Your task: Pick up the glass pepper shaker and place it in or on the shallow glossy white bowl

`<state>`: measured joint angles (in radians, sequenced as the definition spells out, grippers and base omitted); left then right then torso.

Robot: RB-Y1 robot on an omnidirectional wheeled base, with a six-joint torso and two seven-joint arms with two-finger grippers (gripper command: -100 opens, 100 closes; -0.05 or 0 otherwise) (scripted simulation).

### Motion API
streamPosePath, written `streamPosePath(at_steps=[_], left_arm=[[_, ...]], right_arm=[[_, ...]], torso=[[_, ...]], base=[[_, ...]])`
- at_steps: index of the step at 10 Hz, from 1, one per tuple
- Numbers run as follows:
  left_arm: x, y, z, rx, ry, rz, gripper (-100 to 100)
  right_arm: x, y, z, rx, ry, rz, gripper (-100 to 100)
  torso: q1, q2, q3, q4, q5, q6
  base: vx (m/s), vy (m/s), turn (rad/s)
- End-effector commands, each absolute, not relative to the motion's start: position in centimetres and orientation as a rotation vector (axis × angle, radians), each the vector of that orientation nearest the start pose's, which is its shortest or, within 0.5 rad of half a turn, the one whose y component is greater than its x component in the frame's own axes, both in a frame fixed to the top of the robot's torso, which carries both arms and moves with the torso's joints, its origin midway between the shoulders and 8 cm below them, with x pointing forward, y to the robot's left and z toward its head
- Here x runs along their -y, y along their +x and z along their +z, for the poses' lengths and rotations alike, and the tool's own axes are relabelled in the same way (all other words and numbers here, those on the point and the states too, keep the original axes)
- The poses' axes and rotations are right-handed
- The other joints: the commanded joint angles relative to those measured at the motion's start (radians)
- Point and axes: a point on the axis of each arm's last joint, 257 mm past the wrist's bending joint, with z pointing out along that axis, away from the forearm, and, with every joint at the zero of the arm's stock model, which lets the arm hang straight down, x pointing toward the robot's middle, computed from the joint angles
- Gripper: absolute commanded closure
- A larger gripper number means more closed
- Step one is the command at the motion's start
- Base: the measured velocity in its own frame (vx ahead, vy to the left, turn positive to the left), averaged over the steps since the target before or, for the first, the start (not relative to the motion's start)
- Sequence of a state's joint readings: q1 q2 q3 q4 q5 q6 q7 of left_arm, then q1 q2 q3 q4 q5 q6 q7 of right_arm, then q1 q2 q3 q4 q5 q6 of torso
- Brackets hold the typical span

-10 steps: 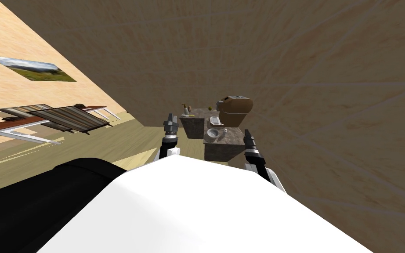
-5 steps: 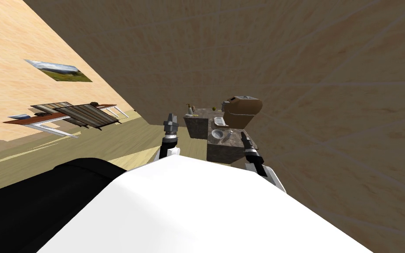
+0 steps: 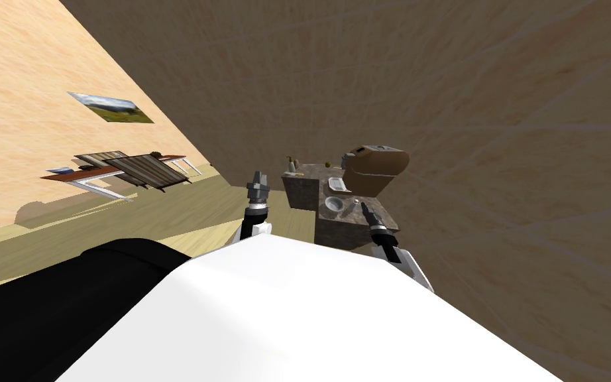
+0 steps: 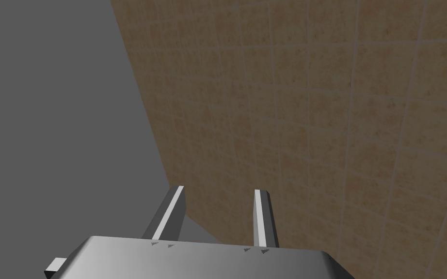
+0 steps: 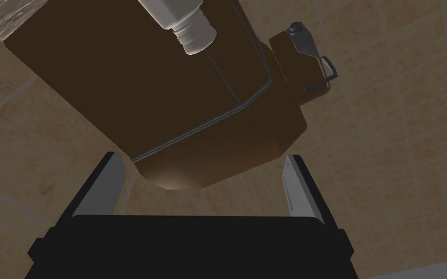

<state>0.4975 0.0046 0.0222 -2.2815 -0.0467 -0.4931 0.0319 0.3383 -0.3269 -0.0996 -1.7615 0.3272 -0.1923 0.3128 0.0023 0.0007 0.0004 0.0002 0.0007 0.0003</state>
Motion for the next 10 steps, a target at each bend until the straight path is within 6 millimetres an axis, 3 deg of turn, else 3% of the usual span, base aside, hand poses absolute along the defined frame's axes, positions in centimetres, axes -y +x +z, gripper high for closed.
streamPosePath(at_steps=[1,5,10], left_arm=[[-28.1,34.5,2.5,-0.636,-0.638,-1.281,0],[-28.1,34.5,2.5,-0.636,-0.638,-1.281,0],[-28.1,34.5,2.5,-0.636,-0.638,-1.28,0]], right_arm=[[37.7,44.5,-23.4,-1.522,0.41,0.354,-100],[41.1,45.0,-26.9,-1.639,0.298,0.147,-100],[45.2,45.1,-29.4,-1.738,0.176,-0.066,-100]], torso=[[0.0,0.0,0.0,0.0,0.0,0.0],[0.003,-0.001,-0.001,0.0,0.001,0.0],[0.0,0.0,0.0,0.0,0.0,0.0]], base=[[-0.001,0.052,0.097],[0.014,0.073,0.105],[0.008,0.052,0.086]])
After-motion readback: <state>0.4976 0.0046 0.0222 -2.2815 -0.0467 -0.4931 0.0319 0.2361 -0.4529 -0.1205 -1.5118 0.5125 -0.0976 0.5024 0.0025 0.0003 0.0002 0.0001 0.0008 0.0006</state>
